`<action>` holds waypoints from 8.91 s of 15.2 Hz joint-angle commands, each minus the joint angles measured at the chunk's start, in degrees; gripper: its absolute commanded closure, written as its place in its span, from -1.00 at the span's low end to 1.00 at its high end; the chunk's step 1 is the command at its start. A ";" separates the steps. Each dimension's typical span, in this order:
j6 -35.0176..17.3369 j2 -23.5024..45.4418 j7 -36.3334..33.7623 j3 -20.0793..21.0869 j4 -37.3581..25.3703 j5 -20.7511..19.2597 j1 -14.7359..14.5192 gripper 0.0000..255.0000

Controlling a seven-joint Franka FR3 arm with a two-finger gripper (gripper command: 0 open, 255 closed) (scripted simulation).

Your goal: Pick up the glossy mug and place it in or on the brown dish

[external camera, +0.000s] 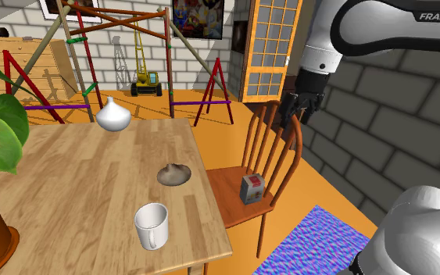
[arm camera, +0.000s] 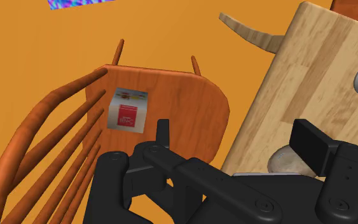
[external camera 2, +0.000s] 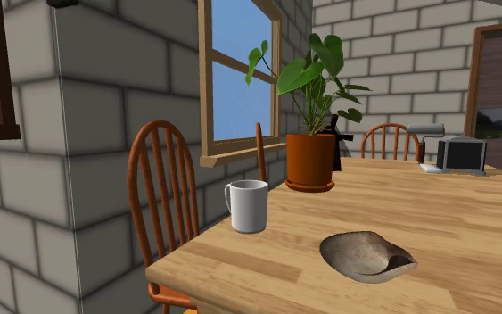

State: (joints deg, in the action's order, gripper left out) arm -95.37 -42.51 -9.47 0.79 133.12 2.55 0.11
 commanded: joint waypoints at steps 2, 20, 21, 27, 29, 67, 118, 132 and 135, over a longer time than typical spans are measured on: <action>-1.12 0.71 -0.98 0.99 0.47 0.61 -0.41 -1.00; -21.24 24.05 -18.83 18.72 -2.51 5.72 -5.97 -1.00; -22.20 25.85 -19.97 19.65 -3.31 5.42 -6.14 -1.00; -27.10 37.60 -27.50 24.62 -9.50 1.58 -7.37 -1.00; -28.29 41.84 -30.28 25.86 -12.10 -0.47 -8.07 -1.00; -30.34 54.88 -38.34 27.36 -21.29 -7.64 -11.95 1.00; -19.95 67.06 -18.24 19.36 -43.17 -8.78 -1.31 1.00; -21.23 67.49 -18.31 19.27 -42.30 -8.95 -1.32 -1.00; -17.96 66.27 -18.00 19.49 -44.41 -8.46 -1.16 -1.00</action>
State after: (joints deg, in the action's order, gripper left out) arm -114.72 24.52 -27.78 20.19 89.34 -6.22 -1.30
